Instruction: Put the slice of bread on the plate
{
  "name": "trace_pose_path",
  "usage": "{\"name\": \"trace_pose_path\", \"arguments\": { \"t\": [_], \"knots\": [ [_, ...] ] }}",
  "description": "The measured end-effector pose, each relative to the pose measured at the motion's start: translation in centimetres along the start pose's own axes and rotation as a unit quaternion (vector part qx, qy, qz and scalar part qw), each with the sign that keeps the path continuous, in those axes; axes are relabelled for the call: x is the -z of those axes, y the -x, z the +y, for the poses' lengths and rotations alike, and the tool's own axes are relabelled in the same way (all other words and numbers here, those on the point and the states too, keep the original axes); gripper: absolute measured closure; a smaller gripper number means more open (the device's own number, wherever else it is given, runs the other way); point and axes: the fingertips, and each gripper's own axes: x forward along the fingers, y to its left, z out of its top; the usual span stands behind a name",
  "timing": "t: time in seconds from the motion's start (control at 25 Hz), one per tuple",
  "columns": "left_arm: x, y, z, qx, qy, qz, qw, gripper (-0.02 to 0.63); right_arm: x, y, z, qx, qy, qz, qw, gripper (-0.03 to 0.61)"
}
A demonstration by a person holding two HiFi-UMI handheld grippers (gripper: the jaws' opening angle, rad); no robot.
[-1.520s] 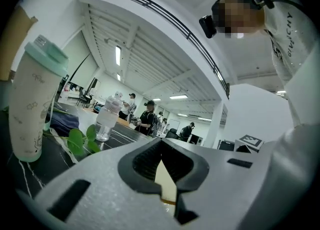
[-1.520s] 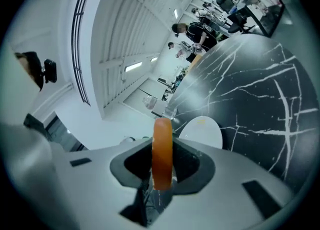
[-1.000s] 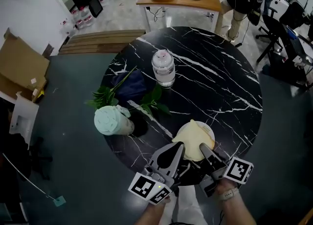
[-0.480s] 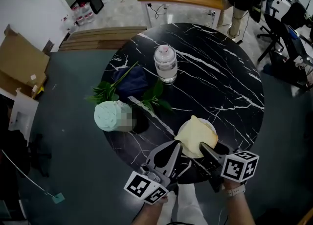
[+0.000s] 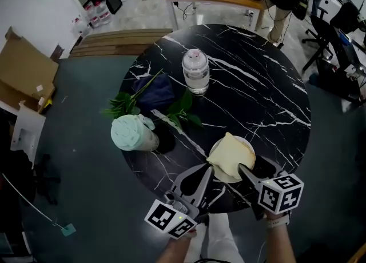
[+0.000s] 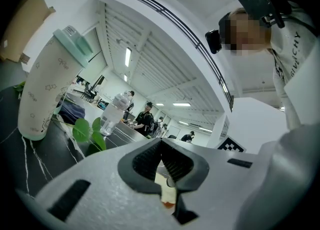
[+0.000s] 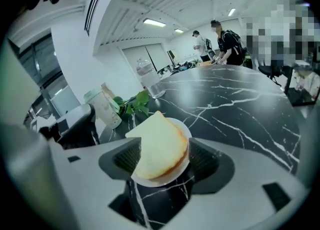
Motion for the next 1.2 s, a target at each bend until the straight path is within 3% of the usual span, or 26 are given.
{"name": "trace_pose_path", "arguments": {
  "t": [0.32,0.44,0.76,0.8,0.88,0.92,1.2],
  "knots": [
    [-0.3,0.1,-0.5,0.004,-0.006,0.001,1.0,0.606,-0.2,1.3,0.3,0.025,0.081,-0.016,0.996,0.288],
    [-0.4,0.1,-0.7,0.008,-0.009,0.006,0.9999,0.606,-0.3,1.9,2.0,0.005,0.109,-0.025,0.994,0.288],
    [-0.9,0.6,-3.9,0.047,-0.032,0.041,0.9976,0.606,-1.9,5.9,7.4,-0.07,0.107,-0.083,0.988,0.296],
    [-1.1,0.8,-4.2,0.052,-0.034,0.043,0.9971,0.606,-2.2,6.6,7.9,-0.08,0.099,-0.093,0.987,0.321],
    [-1.5,1.0,-4.9,0.059,-0.038,0.046,0.9964,0.606,-2.6,7.8,9.0,-0.095,0.084,-0.113,0.985,0.479],
    [-1.7,1.2,-5.2,0.063,-0.04,0.048,0.9961,0.606,-2.7,8.4,9.4,-0.1,0.08,-0.12,0.984,0.504],
    [-2.4,1.9,-8.1,0.097,-0.056,0.066,0.9915,0.606,-2.4,11.4,12.0,-0.088,0.127,-0.14,0.978,0.554]
  ]
}}
